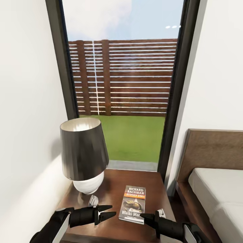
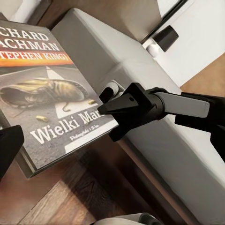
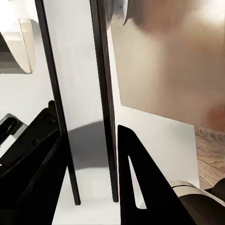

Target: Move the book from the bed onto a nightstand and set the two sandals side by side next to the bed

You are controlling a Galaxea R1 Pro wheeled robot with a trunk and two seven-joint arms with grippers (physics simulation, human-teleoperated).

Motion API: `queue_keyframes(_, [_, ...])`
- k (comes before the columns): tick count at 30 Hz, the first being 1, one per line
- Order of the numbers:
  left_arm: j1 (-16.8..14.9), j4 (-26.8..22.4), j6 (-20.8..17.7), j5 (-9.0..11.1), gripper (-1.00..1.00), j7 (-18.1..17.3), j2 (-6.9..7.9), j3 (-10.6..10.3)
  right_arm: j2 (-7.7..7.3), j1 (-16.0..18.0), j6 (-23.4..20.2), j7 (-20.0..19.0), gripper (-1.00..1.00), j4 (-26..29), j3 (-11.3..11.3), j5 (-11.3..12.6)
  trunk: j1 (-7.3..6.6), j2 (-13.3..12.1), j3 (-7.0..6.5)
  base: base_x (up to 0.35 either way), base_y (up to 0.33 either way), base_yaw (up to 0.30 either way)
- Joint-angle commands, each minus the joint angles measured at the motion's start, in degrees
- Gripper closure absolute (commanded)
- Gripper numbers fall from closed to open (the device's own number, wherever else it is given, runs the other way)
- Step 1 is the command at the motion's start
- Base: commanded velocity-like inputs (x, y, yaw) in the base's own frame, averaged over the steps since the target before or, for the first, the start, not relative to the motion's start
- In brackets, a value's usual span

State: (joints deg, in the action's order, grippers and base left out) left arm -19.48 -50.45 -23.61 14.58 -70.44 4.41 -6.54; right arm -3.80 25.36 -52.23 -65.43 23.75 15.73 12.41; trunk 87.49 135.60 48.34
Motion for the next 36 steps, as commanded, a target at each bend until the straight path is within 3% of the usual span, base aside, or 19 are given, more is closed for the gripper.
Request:
queue_keyframes(1, [0.0,0.0,-0.6,0.5,-1.0,0.0,0.07,-0.2,0.02,0.0,-0.2,-0.1,1.0,0.0,0.2,0.0,0.01,0.0,0.06,0.112,0.0,0.0])
queue_keyframes(25, [0.0,0.0,-0.6,0.5,-1.0,0.1,0.07,-0.2,0.02,0.0,-0.2,-0.1,1.0,0.0,0.2,0.0,0.01,0.0,0.06,0.072,0.0,0.0])
queue_keyframes(36, [0.0,0.0,-0.6,0.5,-1.0,0.1,0.04,-0.2,0.02,0.0,-0.2,-0.1,1.0,0.0,0.2,0.0,2.43,4.4,2.03,0.0,0.0,0.0])
